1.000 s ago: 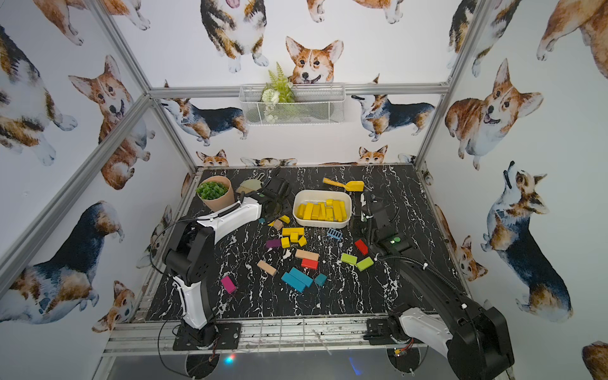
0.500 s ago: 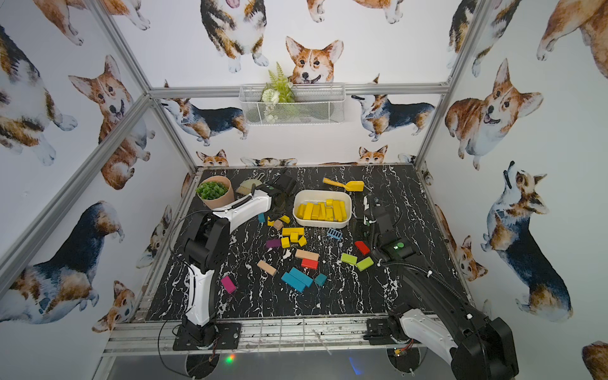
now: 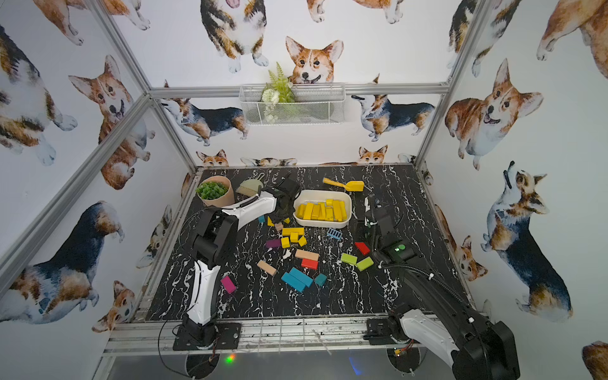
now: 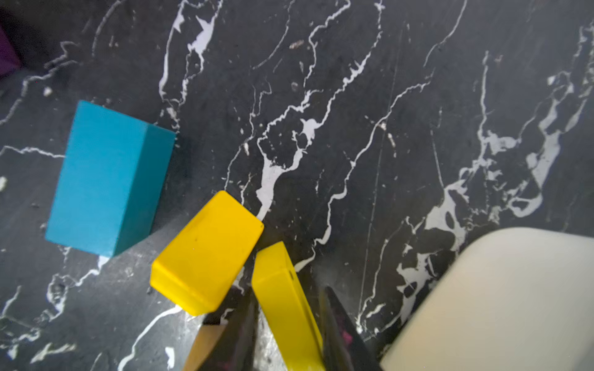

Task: Pick out the yellow building blocks
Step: Pick up the building block from the center of the board, then place the building block in the storage box.

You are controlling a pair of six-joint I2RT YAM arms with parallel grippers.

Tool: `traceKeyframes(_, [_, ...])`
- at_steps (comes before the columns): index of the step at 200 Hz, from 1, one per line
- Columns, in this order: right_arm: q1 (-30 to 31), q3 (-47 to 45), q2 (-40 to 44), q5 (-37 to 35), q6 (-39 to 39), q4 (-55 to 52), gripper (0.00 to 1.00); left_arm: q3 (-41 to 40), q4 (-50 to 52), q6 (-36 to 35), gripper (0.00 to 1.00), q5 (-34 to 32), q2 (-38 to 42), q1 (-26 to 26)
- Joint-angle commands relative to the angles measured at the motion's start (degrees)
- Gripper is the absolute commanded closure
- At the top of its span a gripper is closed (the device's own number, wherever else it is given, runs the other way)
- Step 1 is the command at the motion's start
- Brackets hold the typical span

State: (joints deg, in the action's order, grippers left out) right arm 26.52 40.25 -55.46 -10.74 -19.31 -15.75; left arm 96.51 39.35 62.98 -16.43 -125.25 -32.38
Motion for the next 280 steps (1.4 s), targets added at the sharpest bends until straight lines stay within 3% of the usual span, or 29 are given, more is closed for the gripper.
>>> traceKeyframes(1, [-0.03, 0.09, -0.07, -0.56, -0.11, -0.25, 0.48, 0.76, 1.08, -0.17, 0.69, -1.57, -0.34, -0.14])
traceKeyframes(84, [-0.04, 0.62, -0.09, -0.35, -0.07, -0.69, 0.48, 0.89, 0.47, -3.15, 0.90, -3.03, 1.18, -0.09])
traceKeyframes(121, [-0.05, 0.62, -0.16, -0.14, -0.11, -0.69, 0.48, -2.64, -2.89, -7.44, 1.00, -6.31, 7.61, -0.64])
traceKeyframes(148, [-0.06, 0.62, -0.74, 0.21, -0.03, -0.25, 0.48, -5.62, -6.08, -12.57, 1.00, -6.51, 13.27, -0.83])
traceKeyframes(189, [0.02, 0.87, -2.75, 1.38, -0.30, 0.61, 0.48, -10.85, -15.49, -25.30, 1.00, 1.67, 18.79, -1.43])
traceKeyframes(245, [0.01, 1.85, -3.62, 1.78, -0.20, -0.08, 0.48, -10.27, -22.48, -29.67, 1.00, 10.99, 16.20, -1.85])
traceKeyframes(280, [-0.04, 1.50, -3.12, 1.57, -0.20, -0.34, 0.48, -4.68, -20.52, -32.77, 1.00, 13.67, 11.14, -2.42])
